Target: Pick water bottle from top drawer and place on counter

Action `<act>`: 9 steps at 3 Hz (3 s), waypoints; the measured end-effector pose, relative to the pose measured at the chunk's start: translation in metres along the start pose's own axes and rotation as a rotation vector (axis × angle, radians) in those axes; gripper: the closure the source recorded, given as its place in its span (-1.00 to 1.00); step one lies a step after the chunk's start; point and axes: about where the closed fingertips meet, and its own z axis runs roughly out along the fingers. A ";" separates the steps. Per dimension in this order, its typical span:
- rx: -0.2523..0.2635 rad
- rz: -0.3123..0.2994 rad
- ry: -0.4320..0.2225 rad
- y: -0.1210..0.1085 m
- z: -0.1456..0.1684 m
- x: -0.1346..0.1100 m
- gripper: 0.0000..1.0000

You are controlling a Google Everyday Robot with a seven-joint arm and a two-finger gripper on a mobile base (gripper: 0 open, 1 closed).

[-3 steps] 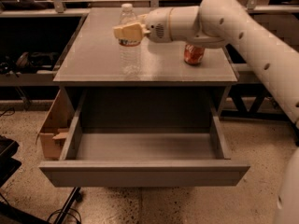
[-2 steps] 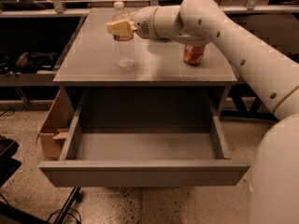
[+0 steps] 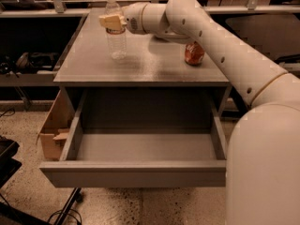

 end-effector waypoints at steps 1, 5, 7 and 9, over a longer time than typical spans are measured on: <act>-0.020 -0.002 -0.039 0.000 0.023 -0.001 1.00; -0.109 0.045 0.007 0.007 0.071 0.011 0.65; -0.110 0.045 0.008 0.007 0.071 0.011 -0.28; -0.088 0.048 0.024 -0.001 0.052 0.007 -1.00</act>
Offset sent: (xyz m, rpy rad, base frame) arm 0.0350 0.0586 -0.0137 0.0050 0.0169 0.0830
